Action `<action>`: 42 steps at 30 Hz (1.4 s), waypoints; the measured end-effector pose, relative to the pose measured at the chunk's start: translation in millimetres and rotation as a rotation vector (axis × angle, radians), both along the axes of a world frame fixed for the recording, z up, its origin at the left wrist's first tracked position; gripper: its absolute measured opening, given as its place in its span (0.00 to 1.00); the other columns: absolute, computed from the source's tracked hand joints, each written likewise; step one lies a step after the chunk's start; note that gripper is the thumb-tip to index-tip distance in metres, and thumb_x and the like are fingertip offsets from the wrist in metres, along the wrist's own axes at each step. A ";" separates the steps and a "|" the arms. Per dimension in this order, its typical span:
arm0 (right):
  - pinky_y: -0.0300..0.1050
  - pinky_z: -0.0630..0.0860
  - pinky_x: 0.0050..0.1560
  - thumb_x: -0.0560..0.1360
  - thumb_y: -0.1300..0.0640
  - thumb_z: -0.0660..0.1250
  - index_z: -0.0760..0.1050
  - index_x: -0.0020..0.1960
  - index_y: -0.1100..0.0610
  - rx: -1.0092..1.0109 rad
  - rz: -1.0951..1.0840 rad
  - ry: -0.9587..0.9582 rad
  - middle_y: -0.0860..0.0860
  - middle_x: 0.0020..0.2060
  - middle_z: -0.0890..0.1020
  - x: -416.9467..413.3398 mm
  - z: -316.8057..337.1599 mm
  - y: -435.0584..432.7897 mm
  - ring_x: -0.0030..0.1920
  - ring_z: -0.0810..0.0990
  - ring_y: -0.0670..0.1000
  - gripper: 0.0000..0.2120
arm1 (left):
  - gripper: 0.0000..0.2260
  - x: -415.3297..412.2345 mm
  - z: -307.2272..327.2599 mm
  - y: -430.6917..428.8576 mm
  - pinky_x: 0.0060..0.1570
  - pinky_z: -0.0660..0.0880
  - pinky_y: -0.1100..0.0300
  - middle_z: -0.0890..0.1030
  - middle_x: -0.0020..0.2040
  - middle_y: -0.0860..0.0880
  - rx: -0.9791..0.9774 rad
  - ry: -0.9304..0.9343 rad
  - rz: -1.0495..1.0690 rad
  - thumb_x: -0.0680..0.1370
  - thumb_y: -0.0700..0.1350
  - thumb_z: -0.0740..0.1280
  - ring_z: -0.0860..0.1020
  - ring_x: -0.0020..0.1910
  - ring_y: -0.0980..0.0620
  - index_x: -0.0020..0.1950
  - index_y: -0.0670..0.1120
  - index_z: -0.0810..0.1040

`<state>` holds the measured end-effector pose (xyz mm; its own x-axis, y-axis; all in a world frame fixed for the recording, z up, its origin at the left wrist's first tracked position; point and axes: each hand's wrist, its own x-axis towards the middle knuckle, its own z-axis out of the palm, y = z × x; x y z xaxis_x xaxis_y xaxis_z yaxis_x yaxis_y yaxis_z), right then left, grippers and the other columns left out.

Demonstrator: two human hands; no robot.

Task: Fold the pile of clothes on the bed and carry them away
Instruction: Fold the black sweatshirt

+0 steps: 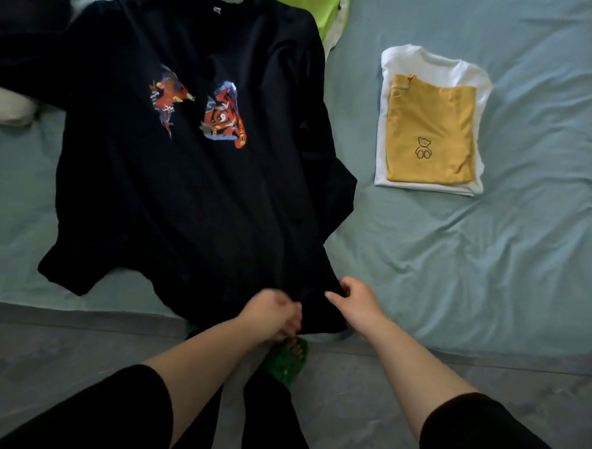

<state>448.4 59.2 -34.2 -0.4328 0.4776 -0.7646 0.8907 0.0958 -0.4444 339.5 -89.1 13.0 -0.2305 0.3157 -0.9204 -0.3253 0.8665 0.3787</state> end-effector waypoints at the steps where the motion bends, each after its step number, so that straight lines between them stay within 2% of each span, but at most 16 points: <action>1: 0.46 0.73 0.47 0.76 0.56 0.69 0.76 0.48 0.59 0.032 0.112 -0.054 0.58 0.45 0.81 -2.5 -0.4 3.0 0.49 0.80 0.57 0.06 | 0.07 -9.8 -2.5 8.5 0.54 0.76 0.51 0.82 0.48 0.46 0.057 0.276 -0.075 0.79 0.47 0.66 0.80 0.48 0.48 0.53 0.45 0.79; 2: 0.44 0.71 0.46 0.77 0.57 0.67 0.77 0.50 0.61 0.034 0.167 -0.104 0.60 0.48 0.82 -4.6 -0.7 6.6 0.51 0.80 0.58 0.07 | 0.15 -19.4 -5.3 15.9 0.61 0.71 0.51 0.78 0.60 0.45 0.062 0.524 -0.188 0.77 0.48 0.67 0.76 0.60 0.47 0.63 0.47 0.75; 3: 0.43 0.71 0.46 0.77 0.57 0.66 0.78 0.51 0.62 0.008 0.178 -0.144 0.60 0.49 0.82 -7.1 -1.4 10.5 0.52 0.80 0.58 0.08 | 0.26 -26.4 -10.4 19.9 0.68 0.64 0.47 0.67 0.72 0.45 0.025 0.674 -0.298 0.76 0.51 0.68 0.66 0.71 0.45 0.73 0.50 0.65; 4: 0.43 0.72 0.47 0.77 0.58 0.67 0.78 0.52 0.62 -0.035 0.163 -0.173 0.60 0.50 0.82 -10.1 -1.6 13.9 0.53 0.80 0.58 0.08 | 0.38 -32.8 -16.2 22.7 0.72 0.55 0.42 0.52 0.79 0.46 -0.056 0.714 -0.362 0.74 0.56 0.69 0.53 0.77 0.43 0.78 0.54 0.52; 5: 0.44 0.74 0.49 0.76 0.58 0.68 0.78 0.52 0.62 -0.088 0.124 -0.180 0.59 0.49 0.83 -14.1 -0.7 16.8 0.51 0.81 0.57 0.09 | 0.47 -38.8 -21.7 24.7 0.71 0.48 0.35 0.39 0.79 0.48 -0.147 0.665 -0.384 0.72 0.61 0.70 0.41 0.78 0.41 0.78 0.58 0.40; 7: 0.43 0.76 0.45 0.73 0.52 0.72 0.77 0.49 0.60 -0.184 -0.113 -0.093 0.55 0.46 0.82 -28.4 4.4 22.4 0.45 0.81 0.52 0.12 | 0.58 -44.8 -34.4 27.4 0.66 0.43 0.27 0.24 0.74 0.48 -0.258 0.497 -0.366 0.65 0.69 0.71 0.29 0.74 0.40 0.73 0.61 0.25; 10: 0.41 0.75 0.43 0.74 0.45 0.70 0.75 0.54 0.58 -0.301 -0.657 0.103 0.54 0.48 0.82 -62.8 3.4 39.4 0.46 0.81 0.51 0.18 | 0.65 -51.1 -48.8 30.2 0.62 0.40 0.23 0.15 0.67 0.48 -0.273 0.354 -0.381 0.59 0.74 0.71 0.21 0.69 0.40 0.65 0.60 0.16; 12: 0.43 0.76 0.48 0.74 0.45 0.70 0.76 0.56 0.58 -0.354 -0.823 0.185 0.55 0.51 0.82 -88.9 1.0 52.4 0.49 0.81 0.52 0.18 | 0.66 -57.0 -53.0 31.7 0.61 0.39 0.22 0.12 0.62 0.48 -0.298 0.264 -0.400 0.57 0.74 0.71 0.18 0.66 0.39 0.60 0.60 0.12; 16: 0.48 0.72 0.65 0.68 0.46 0.76 0.73 0.60 0.57 -0.327 -0.830 0.191 0.50 0.56 0.81 -128.1 -3.2 61.1 0.57 0.79 0.50 0.27 | 0.67 -69.8 -59.4 37.8 0.59 0.40 0.21 0.09 0.56 0.47 -0.360 0.138 -0.484 0.57 0.75 0.71 0.16 0.63 0.37 0.55 0.58 0.10; 19: 0.50 0.75 0.61 0.72 0.54 0.73 0.74 0.60 0.55 -0.207 -0.796 0.175 0.52 0.54 0.82 -143.3 4.2 60.7 0.54 0.80 0.52 0.18 | 0.66 -75.3 -53.9 38.9 0.59 0.40 0.21 0.08 0.55 0.46 -0.380 0.067 -0.501 0.58 0.74 0.71 0.15 0.62 0.37 0.54 0.58 0.10; 23: 0.43 0.77 0.52 0.73 0.58 0.68 0.77 0.54 0.51 0.106 -0.631 0.281 0.48 0.49 0.83 -140.6 36.2 82.1 0.50 0.82 0.48 0.10 | 0.65 -73.6 -55.6 36.1 0.61 0.39 0.21 0.08 0.55 0.47 -0.359 0.063 -0.494 0.61 0.72 0.71 0.15 0.62 0.37 0.55 0.59 0.10; 27: 0.48 0.81 0.49 0.70 0.61 0.72 0.80 0.49 0.49 0.034 -0.808 0.425 0.49 0.46 0.86 -124.3 61.2 139.0 0.47 0.85 0.51 0.10 | 0.65 -70.1 -56.3 36.7 0.60 0.38 0.22 0.08 0.55 0.47 -0.364 0.081 -0.474 0.60 0.73 0.71 0.15 0.61 0.38 0.54 0.58 0.10; 32: 0.53 0.81 0.50 0.71 0.63 0.71 0.77 0.59 0.53 0.011 -0.779 0.354 0.54 0.51 0.84 -97.5 68.0 223.0 0.50 0.83 0.56 0.17 | 0.64 -63.3 -49.4 38.9 0.63 0.42 0.23 0.12 0.61 0.45 -0.385 0.197 -0.446 0.59 0.76 0.67 0.19 0.66 0.37 0.58 0.58 0.11; 36: 0.44 0.78 0.41 0.73 0.63 0.69 0.75 0.56 0.55 0.059 -0.560 0.325 0.54 0.49 0.83 -89.4 74.7 274.9 0.46 0.83 0.52 0.13 | 0.60 -49.1 -35.8 67.0 0.69 0.47 0.29 0.29 0.76 0.40 -0.358 0.426 -0.259 0.62 0.78 0.62 0.33 0.75 0.36 0.73 0.53 0.24; 39: 0.38 0.73 0.39 0.73 0.61 0.68 0.73 0.53 0.54 0.256 -0.380 0.371 0.52 0.48 0.81 -96.2 82.4 311.2 0.41 0.79 0.45 0.10 | 0.53 -41.7 -27.2 107.4 0.70 0.50 0.32 0.31 0.78 0.48 -0.228 0.619 -0.206 0.68 0.74 0.62 0.37 0.77 0.41 0.74 0.57 0.27; 42: 0.42 0.74 0.48 0.75 0.59 0.67 0.74 0.54 0.54 0.428 -0.397 0.454 0.55 0.50 0.80 -111.4 82.9 350.8 0.46 0.78 0.50 0.09 | 0.49 -45.6 -25.5 148.8 0.70 0.52 0.33 0.33 0.78 0.50 -0.140 0.650 -0.228 0.72 0.68 0.65 0.40 0.78 0.41 0.74 0.62 0.28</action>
